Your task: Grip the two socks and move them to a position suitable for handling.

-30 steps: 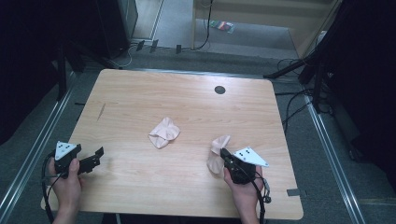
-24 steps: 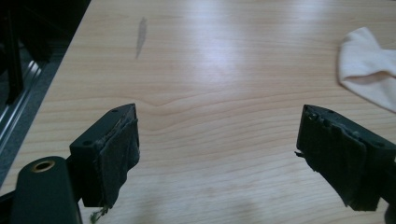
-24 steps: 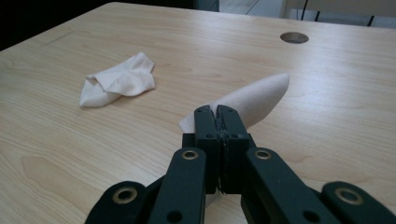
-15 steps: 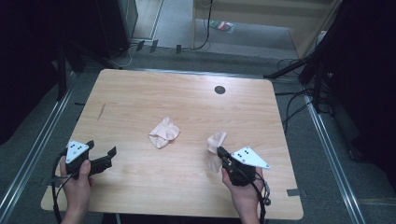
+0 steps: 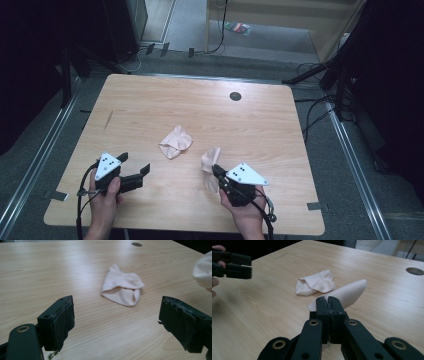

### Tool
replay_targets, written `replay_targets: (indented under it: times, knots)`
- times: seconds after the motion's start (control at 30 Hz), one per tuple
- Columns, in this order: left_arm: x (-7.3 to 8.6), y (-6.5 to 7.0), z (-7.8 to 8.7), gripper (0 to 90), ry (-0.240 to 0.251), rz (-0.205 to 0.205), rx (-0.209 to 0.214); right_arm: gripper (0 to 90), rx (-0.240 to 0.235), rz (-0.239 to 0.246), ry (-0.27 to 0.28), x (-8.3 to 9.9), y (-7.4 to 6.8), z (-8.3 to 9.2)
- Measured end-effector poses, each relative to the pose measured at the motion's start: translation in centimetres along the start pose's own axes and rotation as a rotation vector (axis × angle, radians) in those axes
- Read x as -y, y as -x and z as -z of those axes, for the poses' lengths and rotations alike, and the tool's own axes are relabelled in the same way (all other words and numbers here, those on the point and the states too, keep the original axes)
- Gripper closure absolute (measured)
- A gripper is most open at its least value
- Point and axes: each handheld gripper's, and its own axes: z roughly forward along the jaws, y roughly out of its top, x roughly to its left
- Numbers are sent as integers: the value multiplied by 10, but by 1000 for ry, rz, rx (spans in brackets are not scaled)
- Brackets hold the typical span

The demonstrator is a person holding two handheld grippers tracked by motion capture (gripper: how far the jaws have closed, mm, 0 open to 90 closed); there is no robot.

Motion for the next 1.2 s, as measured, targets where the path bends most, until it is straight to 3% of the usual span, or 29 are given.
replay_targets:
  times: [0.27, 0.3, 0.47, 0.63, 0.7, 0.83, 0.87, 0.9, 0.97, 1.0, 1.07, 1.13, 1.2]
  knots:
    - [2, 19, -9, 134, -23, -27, 57, 894, -119, 5, -8, 5, -22, -11]
    - [3, 22, -11, 134, -30, -25, 78, 894, -160, 9, -14, 7, -29, -15]
    - [6, 27, -18, 134, -54, -19, 139, 894, -226, 14, -56, 16, -40, -27]
    - [9, 28, -24, 138, -85, -1, 176, 894, -229, 9, -112, 28, -38, -38]
    - [11, 31, -32, 141, -135, 9, 213, 894, -221, 11, -134, 33, -36, -43]
    - [14, 38, -47, 213, -228, 31, 188, 893, -213, 13, -150, 36, -33, -44]
    - [14, 38, -47, 239, -228, 31, 188, 892, -211, 13, -151, 37, -33, -45]
    - [15, 42, -54, 242, -265, 12, 163, 891, -208, 8, -156, 38, -32, -45]
    - [15, 44, -56, 244, -281, -4, 156, 889, -206, 4, -157, 39, -31, -45]
    - [15, 51, -60, 246, -301, -40, 141, 865, -209, 0, -160, 41, -29, -45]
    - [14, 54, -61, 289, -304, -58, 135, 857, -211, -1, -164, 41, -29, -45]
    - [14, 65, -65, 310, -323, -124, 98, 818, -213, -7, -177, 44, -27, -45]
    - [14, 68, -66, 359, -320, -137, 89, 782, -206, -11, -183, 46, -26, -45]
